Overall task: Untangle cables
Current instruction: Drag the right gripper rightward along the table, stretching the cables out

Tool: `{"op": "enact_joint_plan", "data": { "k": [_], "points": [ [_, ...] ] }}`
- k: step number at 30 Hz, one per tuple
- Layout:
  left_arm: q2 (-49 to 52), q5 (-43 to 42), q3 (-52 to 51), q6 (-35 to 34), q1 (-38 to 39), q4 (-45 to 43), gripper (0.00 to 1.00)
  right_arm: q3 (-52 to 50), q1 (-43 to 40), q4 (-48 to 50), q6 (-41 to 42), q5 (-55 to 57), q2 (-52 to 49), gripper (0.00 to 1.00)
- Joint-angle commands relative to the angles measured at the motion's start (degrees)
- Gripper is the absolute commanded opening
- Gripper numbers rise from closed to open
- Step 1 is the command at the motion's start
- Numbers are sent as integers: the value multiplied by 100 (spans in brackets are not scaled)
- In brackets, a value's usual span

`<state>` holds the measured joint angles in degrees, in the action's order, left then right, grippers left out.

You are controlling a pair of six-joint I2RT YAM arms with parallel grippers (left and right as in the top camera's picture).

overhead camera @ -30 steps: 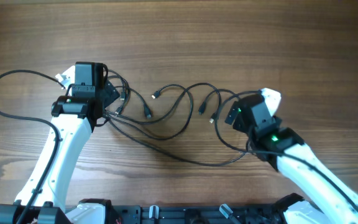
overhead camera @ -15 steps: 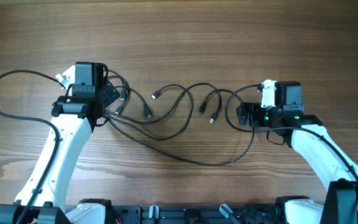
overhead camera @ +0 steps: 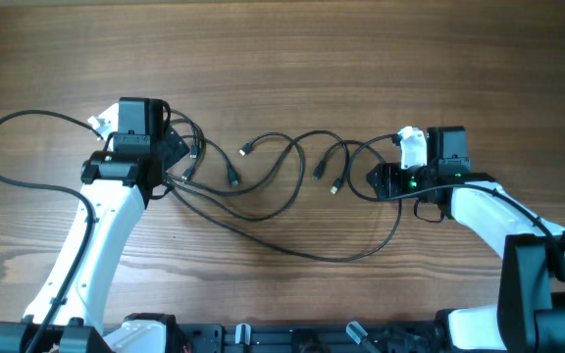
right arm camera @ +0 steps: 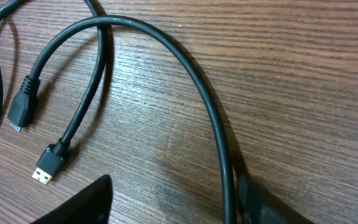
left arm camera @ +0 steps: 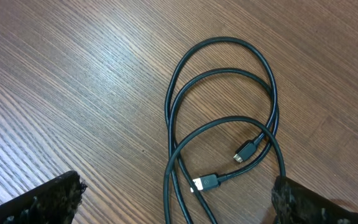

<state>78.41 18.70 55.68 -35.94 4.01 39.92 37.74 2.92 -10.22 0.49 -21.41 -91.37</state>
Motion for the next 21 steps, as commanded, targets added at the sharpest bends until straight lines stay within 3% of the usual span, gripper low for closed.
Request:
{"op": "enact_joint_plan", "data": {
  "k": [1, 5, 7, 11, 14, 21],
  "points": [
    [-72, -7, 48, -37, -28, -2, 100, -83, 0, -74, 103, -50, -199, 56],
    [-72, -7, 48, -37, -28, -2, 100, -83, 0, -72, 103, 0, -199, 50],
    [-72, -7, 48, -37, -28, 0, 100, -83, 0, -68, 107, -4, -201, 28],
    [-72, -7, 48, -37, -28, 2, 100, -83, 0, -28, 168, -11, -201, 4],
    [-72, -7, 48, -37, -28, 22, 100, -81, 0, 13, 549, -186, -195, 4],
    [-72, -7, 48, -35, -28, 44, 100, -83, 0, 127, 2664, -328, 101, 4]
  ]
}}
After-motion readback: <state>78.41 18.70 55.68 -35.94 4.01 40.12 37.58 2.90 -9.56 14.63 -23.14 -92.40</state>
